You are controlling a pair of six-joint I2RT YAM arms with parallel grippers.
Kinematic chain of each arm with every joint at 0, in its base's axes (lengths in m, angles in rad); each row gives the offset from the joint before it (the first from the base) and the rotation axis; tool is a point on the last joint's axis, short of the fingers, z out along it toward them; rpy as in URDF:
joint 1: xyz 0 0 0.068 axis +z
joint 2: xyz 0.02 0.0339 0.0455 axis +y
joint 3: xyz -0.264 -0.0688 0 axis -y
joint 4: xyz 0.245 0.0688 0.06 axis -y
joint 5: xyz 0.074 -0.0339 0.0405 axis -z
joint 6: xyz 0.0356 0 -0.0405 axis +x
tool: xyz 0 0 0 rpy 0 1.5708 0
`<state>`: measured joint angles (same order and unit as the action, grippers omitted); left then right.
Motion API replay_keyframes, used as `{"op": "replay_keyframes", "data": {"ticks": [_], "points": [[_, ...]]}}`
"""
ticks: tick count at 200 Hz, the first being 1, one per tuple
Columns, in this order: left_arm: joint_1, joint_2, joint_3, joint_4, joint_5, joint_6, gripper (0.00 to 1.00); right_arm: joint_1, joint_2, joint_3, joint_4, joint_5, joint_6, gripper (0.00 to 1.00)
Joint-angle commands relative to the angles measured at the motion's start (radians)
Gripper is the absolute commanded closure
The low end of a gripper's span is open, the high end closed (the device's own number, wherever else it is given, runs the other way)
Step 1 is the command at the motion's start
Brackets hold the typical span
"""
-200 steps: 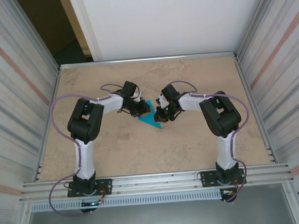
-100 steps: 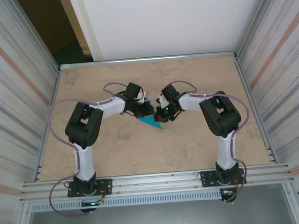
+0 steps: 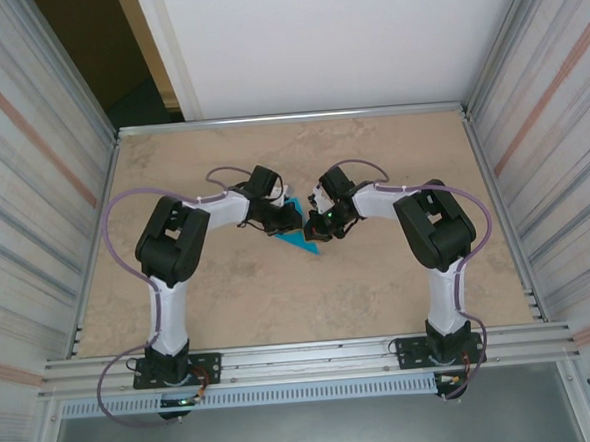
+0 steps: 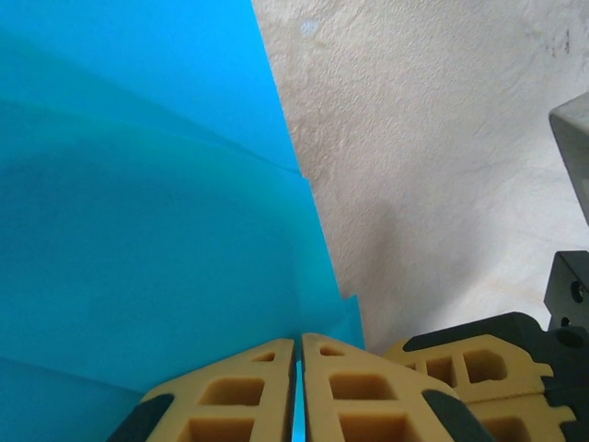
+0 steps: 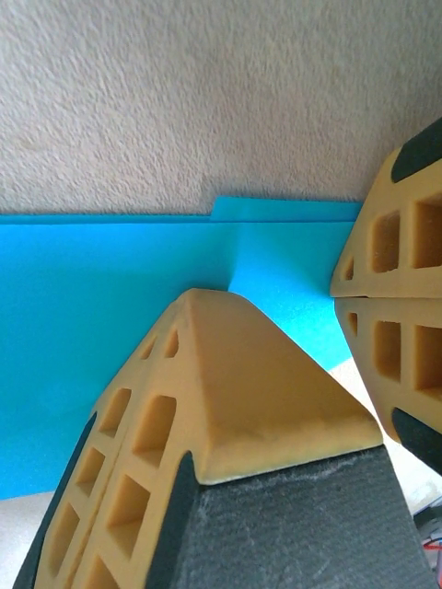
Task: Fold a paper plane with a square sheet of paper (pick it up from the middle)
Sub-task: Fourth fold the wing at the center of the table, then pick up the paper from the center of the table.
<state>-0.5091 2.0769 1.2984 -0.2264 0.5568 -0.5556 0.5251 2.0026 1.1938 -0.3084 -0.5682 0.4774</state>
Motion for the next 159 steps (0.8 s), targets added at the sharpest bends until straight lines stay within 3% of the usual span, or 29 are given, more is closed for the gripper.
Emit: {"op": "replay_keyframes", "data": {"ticks": [1, 113, 159], "points": [[0.066, 0.049, 0.012, -0.016, -0.07, 0.049, 0.88, -0.002, 0.061, -0.05, -0.118, 0.105, -0.033, 1.0], [0.321, 0.179, 0.211, -0.123, -0.091, 0.064, 0.88, 0.0, 0.058, -0.071, -0.124, 0.117, -0.044, 1.0], [0.344, 0.04, 0.226, -0.138, -0.07, 0.049, 0.86, 0.006, 0.015, -0.017, -0.09, 0.045, -0.023, 0.97]]}}
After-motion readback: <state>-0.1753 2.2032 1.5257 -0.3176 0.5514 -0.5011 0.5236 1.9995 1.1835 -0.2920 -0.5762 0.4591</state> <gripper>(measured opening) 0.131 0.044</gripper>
